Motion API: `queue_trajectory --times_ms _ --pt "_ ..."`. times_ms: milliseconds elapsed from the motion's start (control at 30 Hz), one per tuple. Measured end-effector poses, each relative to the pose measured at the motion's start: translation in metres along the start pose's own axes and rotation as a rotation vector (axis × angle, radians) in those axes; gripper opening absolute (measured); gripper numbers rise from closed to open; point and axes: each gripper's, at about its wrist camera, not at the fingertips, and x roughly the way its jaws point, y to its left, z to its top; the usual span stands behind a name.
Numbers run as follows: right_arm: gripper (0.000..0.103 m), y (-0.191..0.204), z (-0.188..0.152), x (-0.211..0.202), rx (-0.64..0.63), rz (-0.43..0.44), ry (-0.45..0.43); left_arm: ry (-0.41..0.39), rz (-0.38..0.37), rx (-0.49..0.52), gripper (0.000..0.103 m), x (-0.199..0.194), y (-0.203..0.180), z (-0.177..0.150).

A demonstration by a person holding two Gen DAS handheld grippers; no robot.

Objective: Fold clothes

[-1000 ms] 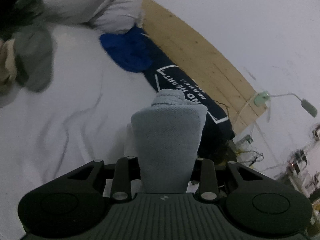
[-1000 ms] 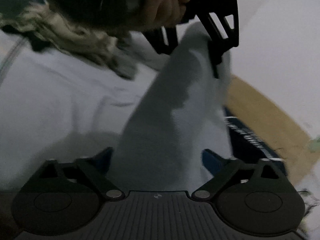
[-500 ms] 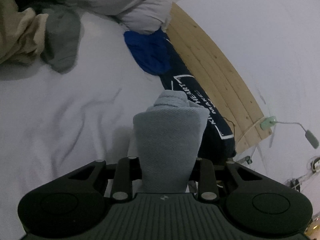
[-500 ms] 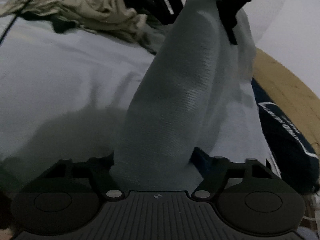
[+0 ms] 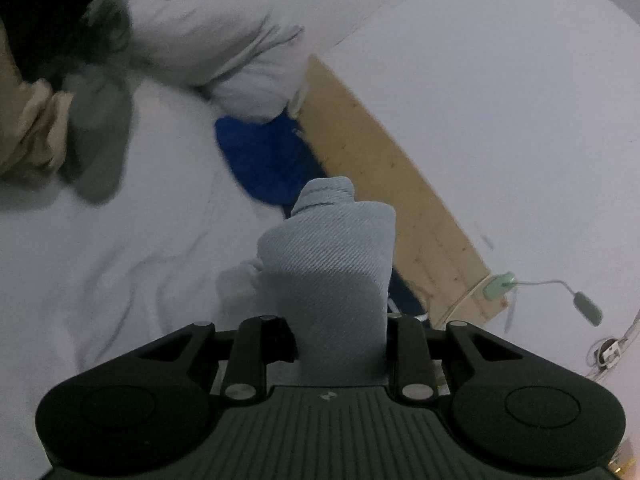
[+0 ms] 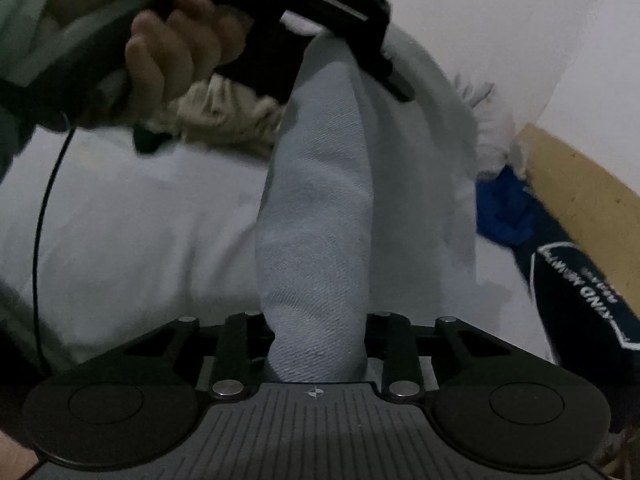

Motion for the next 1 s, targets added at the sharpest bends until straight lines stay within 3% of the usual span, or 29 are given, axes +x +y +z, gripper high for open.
queue_trajectory --times_ms 200,400,533,767,833,900,1000 --pt "0.027 -0.044 0.009 -0.028 0.048 -0.062 -0.119 -0.023 -0.072 0.081 0.026 0.031 -0.056 0.028" --pt "0.027 -0.137 0.018 -0.012 0.112 -0.173 -0.143 0.004 -0.141 0.141 0.026 0.125 -0.102 0.060" --pt "0.027 -0.202 0.017 -0.002 0.144 -0.291 -0.139 -0.003 -0.253 0.120 0.026 0.193 -0.114 0.067" --pt "0.027 -0.289 0.019 0.045 0.110 -0.529 -0.075 0.069 -0.447 0.125 0.026 0.322 -0.113 0.103" --pt "0.027 -0.304 0.021 0.072 0.088 -0.581 -0.035 0.083 -0.443 0.094 0.026 0.347 -0.088 0.112" --pt "0.028 -0.309 0.019 0.108 0.091 -0.580 -0.001 0.087 -0.375 0.026 0.026 0.371 -0.051 0.115" --pt "0.027 -0.302 0.008 0.171 0.110 -0.552 0.058 0.109 -0.240 0.021 0.026 0.398 0.003 0.114"
